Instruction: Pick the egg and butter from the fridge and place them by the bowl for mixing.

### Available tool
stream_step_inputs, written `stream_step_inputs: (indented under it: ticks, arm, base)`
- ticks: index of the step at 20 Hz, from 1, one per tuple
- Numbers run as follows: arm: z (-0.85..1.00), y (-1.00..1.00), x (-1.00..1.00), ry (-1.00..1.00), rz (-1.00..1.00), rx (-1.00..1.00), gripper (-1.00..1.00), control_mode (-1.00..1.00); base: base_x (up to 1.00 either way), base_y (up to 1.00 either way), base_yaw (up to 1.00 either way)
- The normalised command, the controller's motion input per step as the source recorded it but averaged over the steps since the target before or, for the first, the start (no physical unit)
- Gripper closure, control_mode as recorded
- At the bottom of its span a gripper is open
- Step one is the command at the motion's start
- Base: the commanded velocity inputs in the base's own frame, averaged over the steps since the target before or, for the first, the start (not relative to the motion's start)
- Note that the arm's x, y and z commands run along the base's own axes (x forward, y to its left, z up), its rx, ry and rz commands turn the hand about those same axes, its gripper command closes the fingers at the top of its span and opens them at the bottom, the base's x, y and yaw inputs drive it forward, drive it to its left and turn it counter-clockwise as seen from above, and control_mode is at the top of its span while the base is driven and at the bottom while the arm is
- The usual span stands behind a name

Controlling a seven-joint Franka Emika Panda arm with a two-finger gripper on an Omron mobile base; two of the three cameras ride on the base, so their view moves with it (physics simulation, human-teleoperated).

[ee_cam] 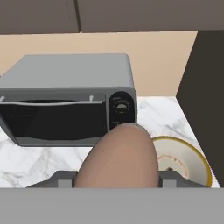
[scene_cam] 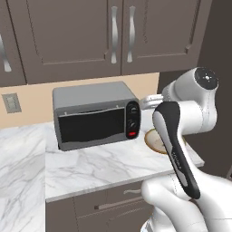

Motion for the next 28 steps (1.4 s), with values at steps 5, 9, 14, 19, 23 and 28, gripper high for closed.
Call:
stream_step_inputs:
  ticks: [5,9,14,19,23,28]
  arm:
    - [0.0,0.0,0.0,0.0,0.0,0.0,1.0,1.0]
    - [-0.24,0.01,0.2,0.13,-0.05,-0.02,1.0,-1.0]
    - [-0.47,0.02,0.31,0.22,-0.06,-0.04,1.0,-1.0]
    - [-0.6,0.0,0.32,0.32,-0.02,0.0,1.0,-1.0]
    - [-0.58,0.0,0.3,0.09,-0.06,0.0,1.0,-1.0]
    - [-0.72,0.04,0.3,-0.02,-0.08,-0.07,1.0,-1.0]
  base:
    - [0.01,0.0,0.0]
    - [0.0,0.0,0.0]
    - [0.0,0.0,0.0]
    - [0.0,0.0,0.0]
    - [0.0,0.0,0.0]
    - [0.0,0.0,0.0]
